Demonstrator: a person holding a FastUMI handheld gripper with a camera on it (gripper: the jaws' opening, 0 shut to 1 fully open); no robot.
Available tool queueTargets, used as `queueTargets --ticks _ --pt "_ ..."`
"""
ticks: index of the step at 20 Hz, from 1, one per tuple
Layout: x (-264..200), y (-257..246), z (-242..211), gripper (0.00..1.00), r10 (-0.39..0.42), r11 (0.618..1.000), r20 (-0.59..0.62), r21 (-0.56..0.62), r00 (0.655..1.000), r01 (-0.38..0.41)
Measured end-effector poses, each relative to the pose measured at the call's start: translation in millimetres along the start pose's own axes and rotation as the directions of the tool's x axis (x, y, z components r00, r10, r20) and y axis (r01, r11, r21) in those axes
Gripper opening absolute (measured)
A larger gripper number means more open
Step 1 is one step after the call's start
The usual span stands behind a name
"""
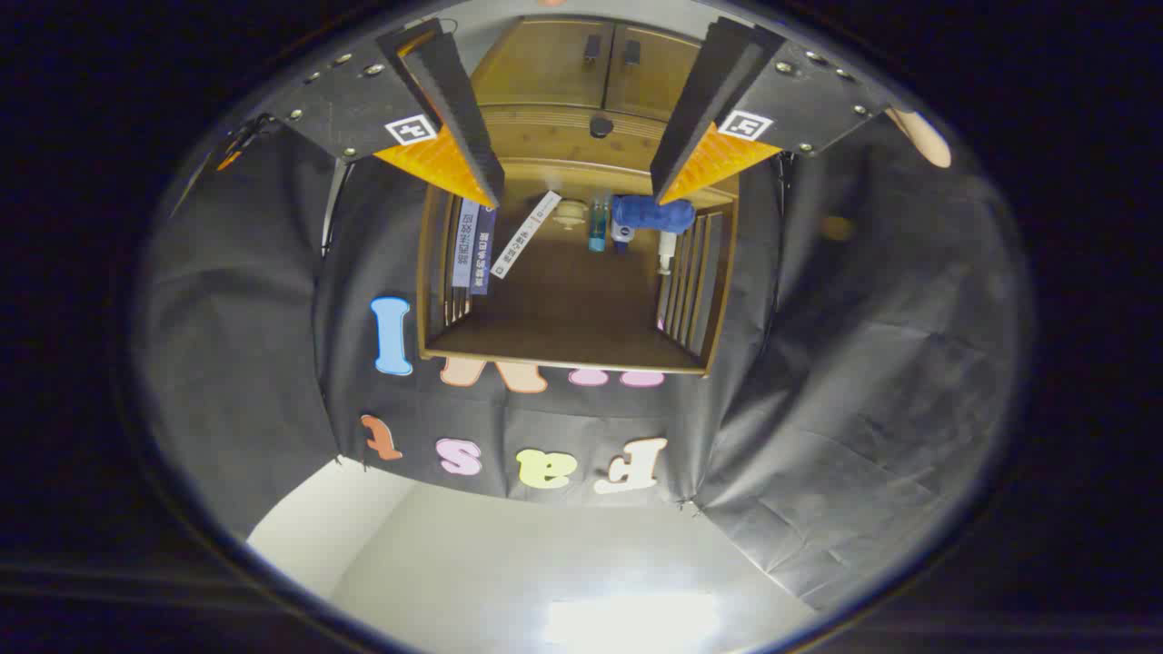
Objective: Pull open the drawer, take out the items inside it, and place them on the countertop above the cabinet.
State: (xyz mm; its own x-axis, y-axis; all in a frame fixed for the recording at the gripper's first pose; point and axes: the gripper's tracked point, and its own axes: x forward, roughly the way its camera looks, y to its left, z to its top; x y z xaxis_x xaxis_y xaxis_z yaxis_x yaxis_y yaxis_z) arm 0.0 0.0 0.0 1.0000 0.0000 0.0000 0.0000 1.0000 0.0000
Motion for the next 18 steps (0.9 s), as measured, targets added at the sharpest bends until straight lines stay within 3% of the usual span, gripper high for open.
queueTargets --ticks 9,18 --pt "-2 26 -12 0.97 0.045 0.999 -0.031 0.021 0.998 -0.045" --pt "-2 24 -11 0.97 0.041 0.999 -0.028 0.016 0.999 -0.04"
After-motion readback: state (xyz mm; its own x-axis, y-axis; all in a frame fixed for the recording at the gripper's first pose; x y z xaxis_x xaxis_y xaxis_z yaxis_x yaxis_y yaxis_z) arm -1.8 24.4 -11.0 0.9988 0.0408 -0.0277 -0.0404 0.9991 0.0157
